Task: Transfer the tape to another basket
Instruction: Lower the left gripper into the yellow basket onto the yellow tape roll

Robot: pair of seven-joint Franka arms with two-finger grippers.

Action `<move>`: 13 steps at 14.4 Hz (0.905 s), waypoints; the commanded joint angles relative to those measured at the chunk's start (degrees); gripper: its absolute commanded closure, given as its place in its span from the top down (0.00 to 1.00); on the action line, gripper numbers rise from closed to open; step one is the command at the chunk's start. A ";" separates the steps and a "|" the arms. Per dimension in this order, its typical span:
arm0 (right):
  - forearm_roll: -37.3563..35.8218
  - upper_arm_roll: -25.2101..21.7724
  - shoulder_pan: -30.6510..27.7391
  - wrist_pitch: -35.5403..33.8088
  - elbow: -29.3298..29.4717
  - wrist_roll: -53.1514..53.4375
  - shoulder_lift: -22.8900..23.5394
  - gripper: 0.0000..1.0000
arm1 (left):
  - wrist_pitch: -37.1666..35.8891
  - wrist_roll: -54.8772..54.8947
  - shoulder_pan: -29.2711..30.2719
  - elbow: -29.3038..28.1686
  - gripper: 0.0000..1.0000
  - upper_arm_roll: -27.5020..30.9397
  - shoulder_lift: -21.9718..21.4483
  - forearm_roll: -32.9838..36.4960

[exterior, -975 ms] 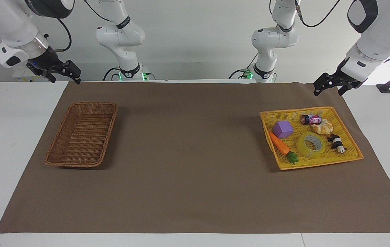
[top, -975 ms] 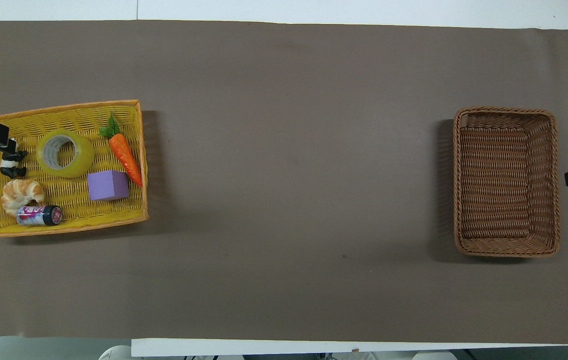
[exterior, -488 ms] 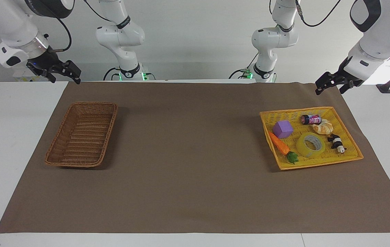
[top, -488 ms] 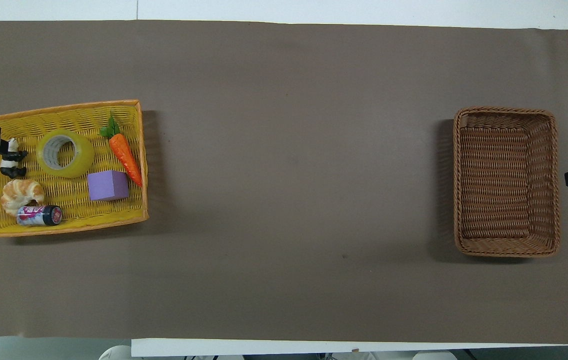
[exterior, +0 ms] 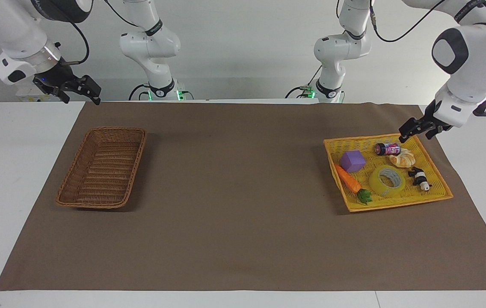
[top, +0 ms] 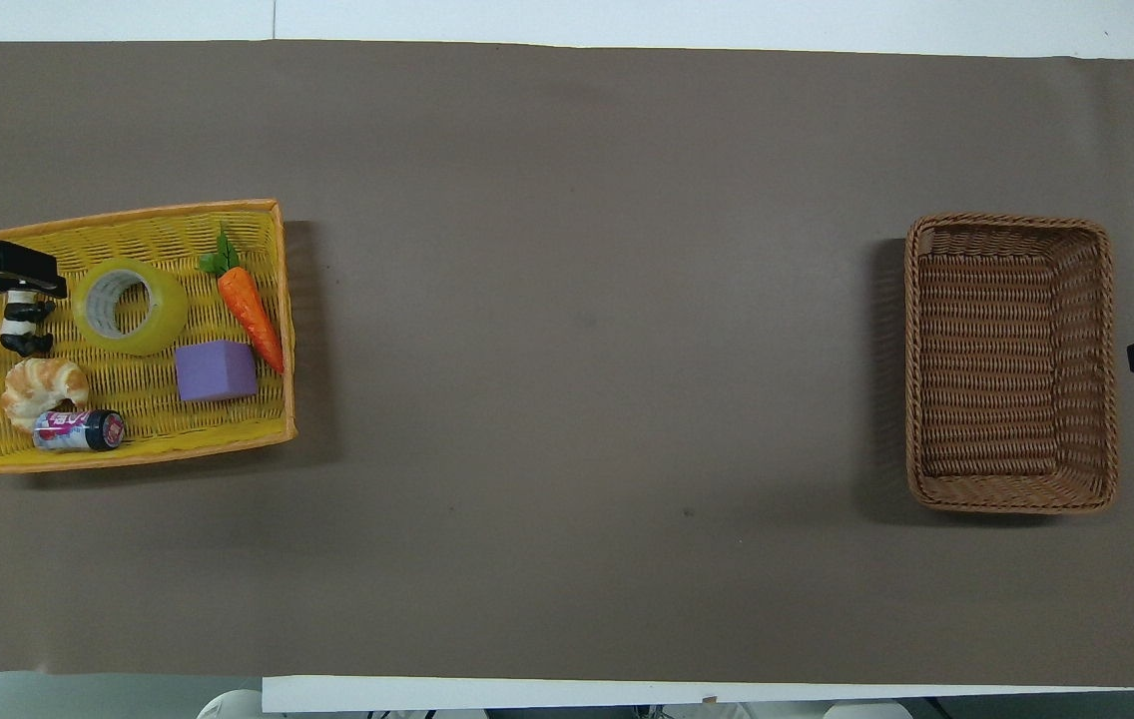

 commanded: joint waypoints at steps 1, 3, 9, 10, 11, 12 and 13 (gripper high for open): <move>-0.49 -0.04 0.14 0.57 -1.56 -1.00 -1.40 1.00 | 9.49 1.67 1.10 -4.94 0.99 -0.35 2.27 -0.10; -0.49 -0.05 0.14 0.57 -1.56 -1.00 -1.40 1.00 | 9.51 1.58 2.32 -5.03 0.76 -0.35 3.07 -0.10; -0.49 -0.05 0.14 0.57 -1.56 -1.00 -1.40 1.00 | 13.71 1.23 2.33 -7.05 0.62 -0.35 5.35 -0.10; -0.49 -0.05 0.05 0.66 -1.56 -1.00 -1.40 1.00 | 14.25 1.23 2.33 -7.05 0.62 -0.35 6.14 -0.10; -0.49 -0.05 0.14 0.66 -1.56 -1.00 -1.40 1.00 | 14.51 1.23 2.59 -6.96 0.62 -0.35 6.59 -0.10; -0.49 -0.05 0.14 0.66 -1.56 -1.00 -1.40 1.00 | 15.21 1.32 2.68 -6.96 0.62 -0.35 7.11 -0.10; -0.49 -0.05 0.14 0.66 -1.56 -1.00 -1.40 1.00 | 16.44 1.23 2.68 -7.05 0.62 -0.35 8.07 -0.10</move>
